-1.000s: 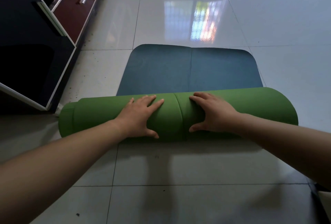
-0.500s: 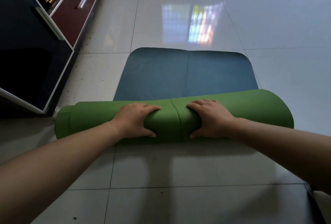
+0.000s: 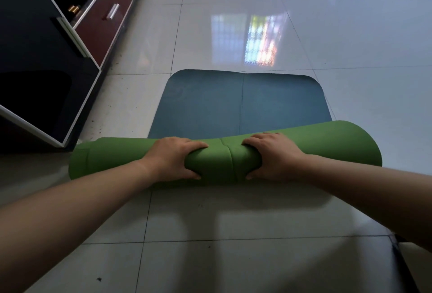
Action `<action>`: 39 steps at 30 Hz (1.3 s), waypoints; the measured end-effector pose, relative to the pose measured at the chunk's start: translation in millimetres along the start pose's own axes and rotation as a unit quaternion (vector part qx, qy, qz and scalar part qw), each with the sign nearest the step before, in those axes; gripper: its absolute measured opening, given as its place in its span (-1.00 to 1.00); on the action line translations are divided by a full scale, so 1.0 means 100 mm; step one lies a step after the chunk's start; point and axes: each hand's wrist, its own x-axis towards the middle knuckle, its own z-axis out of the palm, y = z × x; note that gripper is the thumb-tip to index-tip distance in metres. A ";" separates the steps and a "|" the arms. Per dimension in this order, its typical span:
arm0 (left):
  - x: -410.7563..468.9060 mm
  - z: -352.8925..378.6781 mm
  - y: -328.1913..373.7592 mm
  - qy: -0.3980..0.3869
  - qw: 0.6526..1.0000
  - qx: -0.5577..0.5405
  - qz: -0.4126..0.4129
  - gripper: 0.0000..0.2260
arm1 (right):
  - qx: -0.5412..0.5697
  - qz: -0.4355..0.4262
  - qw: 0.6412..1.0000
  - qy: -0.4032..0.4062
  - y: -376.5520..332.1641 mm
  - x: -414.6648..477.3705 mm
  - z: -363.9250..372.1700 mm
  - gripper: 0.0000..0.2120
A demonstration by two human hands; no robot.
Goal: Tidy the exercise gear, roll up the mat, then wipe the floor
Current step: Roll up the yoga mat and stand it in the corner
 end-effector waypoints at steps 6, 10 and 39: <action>-0.18 -0.04 0.09 -0.067 0.997 -0.025 0.002 -0.30 | 0.022 -0.012 0.997 -0.073 -0.03 -0.17 -0.10 -0.23; -0.17 -0.03 0.07 -0.088 0.994 -0.071 -0.011 -0.22 | 0.058 0.002 0.994 -0.088 0.02 -0.11 -0.10 -0.15; 0.22 0.17 -0.04 -0.072 0.996 0.014 -0.044 0.14 | -0.006 0.003 1.000 -0.014 0.13 0.39 0.05 0.06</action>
